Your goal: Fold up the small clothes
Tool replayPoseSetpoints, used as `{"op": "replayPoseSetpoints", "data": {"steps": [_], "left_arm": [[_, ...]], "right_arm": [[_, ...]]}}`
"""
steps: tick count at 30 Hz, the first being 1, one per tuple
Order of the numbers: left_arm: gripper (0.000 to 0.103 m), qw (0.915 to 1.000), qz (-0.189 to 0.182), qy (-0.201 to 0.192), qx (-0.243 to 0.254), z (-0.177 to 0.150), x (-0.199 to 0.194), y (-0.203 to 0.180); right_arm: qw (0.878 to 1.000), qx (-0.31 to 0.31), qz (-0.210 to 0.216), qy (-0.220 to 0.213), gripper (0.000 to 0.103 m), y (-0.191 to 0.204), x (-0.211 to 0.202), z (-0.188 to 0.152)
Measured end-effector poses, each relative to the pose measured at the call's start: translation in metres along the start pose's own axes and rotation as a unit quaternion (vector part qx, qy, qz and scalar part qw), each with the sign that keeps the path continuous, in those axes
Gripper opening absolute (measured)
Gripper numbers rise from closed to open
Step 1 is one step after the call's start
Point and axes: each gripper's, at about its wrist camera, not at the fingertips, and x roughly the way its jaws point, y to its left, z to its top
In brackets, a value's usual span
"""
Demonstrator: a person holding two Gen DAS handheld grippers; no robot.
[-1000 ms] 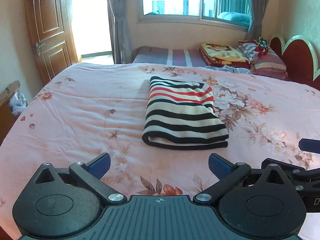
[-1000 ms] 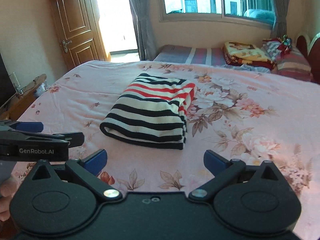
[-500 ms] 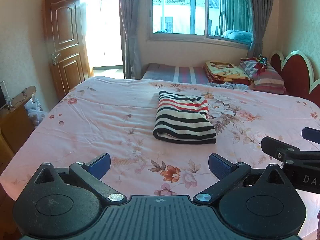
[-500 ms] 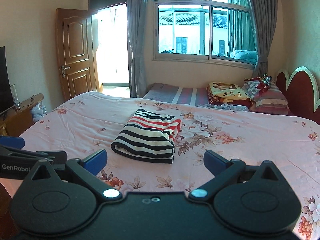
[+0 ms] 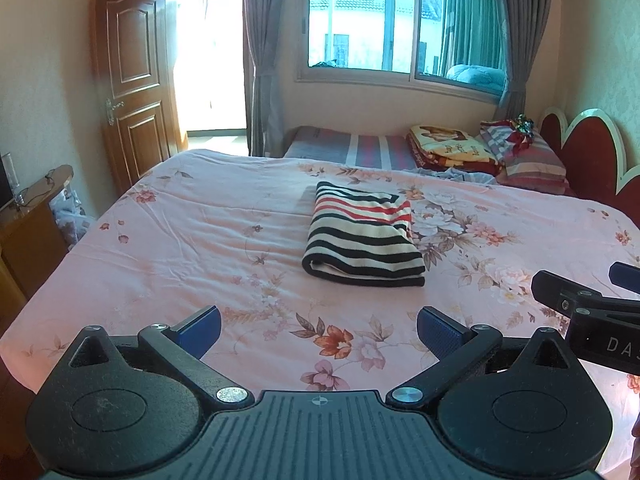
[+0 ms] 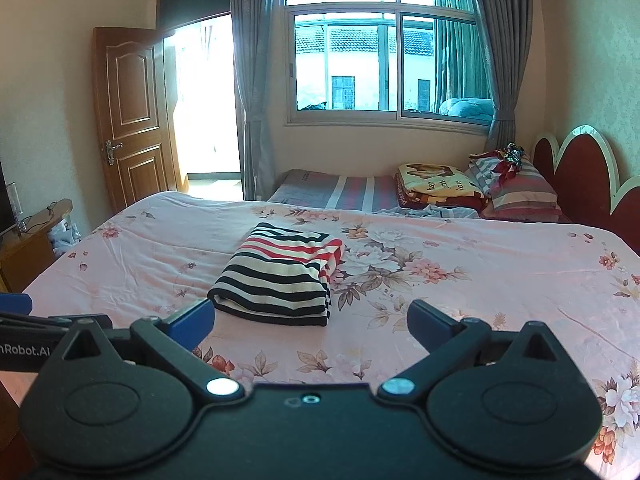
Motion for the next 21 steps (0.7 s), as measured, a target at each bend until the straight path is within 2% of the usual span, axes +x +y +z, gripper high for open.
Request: {"op": "replayPoseSetpoints", "data": {"steps": [9, 21], "left_arm": [[0.103, 1.0000, 0.006, -0.004, -0.005, 0.0011, -0.0025, 0.0023], [0.103, 0.9999, 0.011, -0.005, -0.003, 0.0021, -0.0033, 0.0008]], "right_arm": [[1.000, -0.007, -0.018, 0.003, 0.102, 0.0020, 0.0002, -0.0014], [1.000, -0.002, -0.018, 0.009, 0.102, 0.0002, 0.0043, -0.0020]]}}
